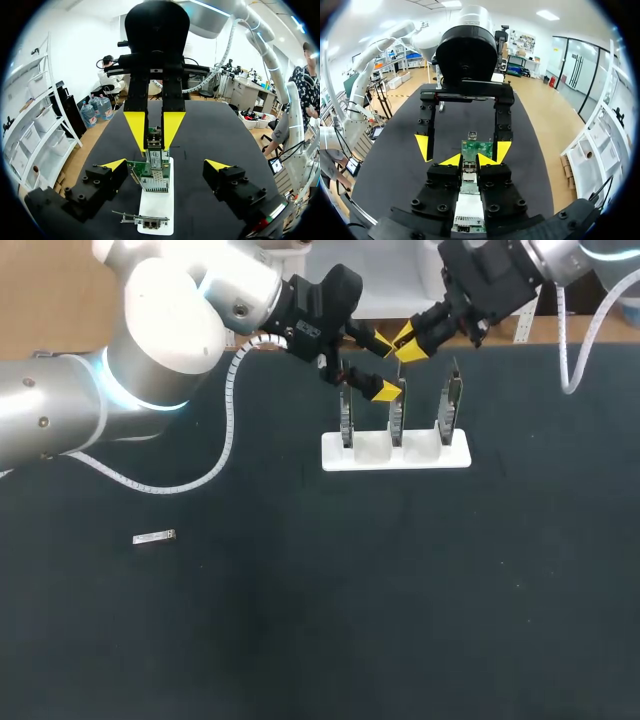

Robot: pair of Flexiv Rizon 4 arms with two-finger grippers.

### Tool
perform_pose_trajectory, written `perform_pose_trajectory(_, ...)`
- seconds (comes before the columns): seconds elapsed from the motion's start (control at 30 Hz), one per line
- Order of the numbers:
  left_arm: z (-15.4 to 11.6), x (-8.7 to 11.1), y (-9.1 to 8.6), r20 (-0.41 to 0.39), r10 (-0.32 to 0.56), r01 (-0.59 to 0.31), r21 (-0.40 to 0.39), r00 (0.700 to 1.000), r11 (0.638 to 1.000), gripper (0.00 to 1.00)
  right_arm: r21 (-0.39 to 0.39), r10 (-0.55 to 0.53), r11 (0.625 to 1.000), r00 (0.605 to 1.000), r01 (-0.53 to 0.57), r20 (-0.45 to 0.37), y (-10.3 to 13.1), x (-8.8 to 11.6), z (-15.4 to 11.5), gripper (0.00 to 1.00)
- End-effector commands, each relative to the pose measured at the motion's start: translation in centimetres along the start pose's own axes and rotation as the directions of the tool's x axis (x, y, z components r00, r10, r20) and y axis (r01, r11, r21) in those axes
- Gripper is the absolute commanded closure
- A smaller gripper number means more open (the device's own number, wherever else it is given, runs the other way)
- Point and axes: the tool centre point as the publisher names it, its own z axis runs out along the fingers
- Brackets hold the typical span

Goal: Pick up the optical module with the left hand, and insert it into the network port with the right hand.

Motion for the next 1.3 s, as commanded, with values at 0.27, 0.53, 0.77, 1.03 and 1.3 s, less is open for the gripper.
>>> perform_pose_trajectory(0.27, 0.0, 0.0, 0.1, -0.002, 0.000, 0.000, 0.002, 1.000, 1.000, 0.00, -0.003, 0.016, 1.000, 1.000, -0.016, -0.005, -0.1, 0.5, 0.3, 1.00)
perform_pose_trajectory(0.53, 0.0, 0.0, 0.1, -0.002, 0.000, 0.000, 0.002, 1.000, 1.000, 0.00, -0.012, 0.028, 1.000, 1.000, -0.028, 0.000, -0.2, 1.0, 0.7, 1.00)
perform_pose_trajectory(0.77, 0.0, 0.0, 0.1, -0.002, 0.000, 0.000, 0.002, 1.000, 1.000, 0.00, -0.012, 0.029, 1.000, 1.000, -0.029, 0.003, -0.2, 1.0, 0.5, 0.83)
perform_pose_trajectory(1.03, 0.0, 0.0, 0.1, -0.002, 0.000, 0.000, 0.002, 1.000, 1.000, 0.00, 0.012, 0.016, 1.000, 0.999, -0.017, 0.040, -0.1, 0.5, -0.1, 0.00)
perform_pose_trajectory(1.3, 0.0, 0.0, 0.1, -0.002, 0.000, 0.000, 0.002, 1.000, 1.000, 0.00, 0.058, 0.010, 0.998, 0.991, -0.017, 0.130, 0.2, 0.5, -2.0, 0.00)
